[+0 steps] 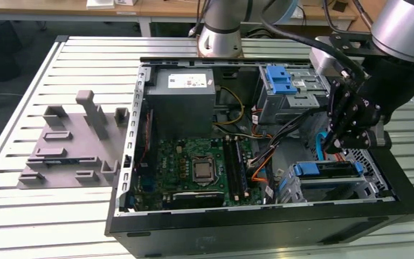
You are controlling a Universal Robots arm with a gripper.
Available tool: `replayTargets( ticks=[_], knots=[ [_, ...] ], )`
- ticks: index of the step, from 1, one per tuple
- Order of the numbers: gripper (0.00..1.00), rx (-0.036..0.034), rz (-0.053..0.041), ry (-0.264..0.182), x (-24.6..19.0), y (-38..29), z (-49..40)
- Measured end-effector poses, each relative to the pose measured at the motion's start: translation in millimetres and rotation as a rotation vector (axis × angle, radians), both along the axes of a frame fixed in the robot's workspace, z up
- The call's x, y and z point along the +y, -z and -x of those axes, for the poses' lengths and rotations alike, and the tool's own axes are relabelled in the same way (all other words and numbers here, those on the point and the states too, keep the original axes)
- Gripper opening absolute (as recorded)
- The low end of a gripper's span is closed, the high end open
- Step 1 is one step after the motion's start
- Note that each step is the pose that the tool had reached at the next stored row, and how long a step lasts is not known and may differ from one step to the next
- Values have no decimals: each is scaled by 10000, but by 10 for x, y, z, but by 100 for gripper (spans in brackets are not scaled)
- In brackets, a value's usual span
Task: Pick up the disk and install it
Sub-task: 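Insert the second disk wire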
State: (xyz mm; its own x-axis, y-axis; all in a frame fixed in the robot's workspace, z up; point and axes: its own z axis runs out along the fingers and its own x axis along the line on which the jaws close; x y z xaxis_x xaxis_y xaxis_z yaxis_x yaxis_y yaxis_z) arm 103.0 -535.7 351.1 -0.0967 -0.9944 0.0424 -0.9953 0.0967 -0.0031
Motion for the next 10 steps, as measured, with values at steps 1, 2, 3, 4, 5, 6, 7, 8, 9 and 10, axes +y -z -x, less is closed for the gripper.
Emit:
replayTargets(
  ticks=[1,2,3,4,5,6,7,8,9,10],
  knots=[
    [16,-3,2,0,-3,0,0],
    [16,-4,1,0,-3,0,0],
    [16,-4,1,0,-3,0,0],
    [16,-14,2,-1,-3,0,0],
    [16,-58,1,-2,-3,0,6],
    [16,-142,3,-2,-4,0,16],
    [16,-230,2,-5,-4,1,26],
    [16,-307,1,-11,-6,3,36],
    [16,-346,0,-18,-10,5,45],
    [16,-361,1,-29,-16,10,49]
  ],
)
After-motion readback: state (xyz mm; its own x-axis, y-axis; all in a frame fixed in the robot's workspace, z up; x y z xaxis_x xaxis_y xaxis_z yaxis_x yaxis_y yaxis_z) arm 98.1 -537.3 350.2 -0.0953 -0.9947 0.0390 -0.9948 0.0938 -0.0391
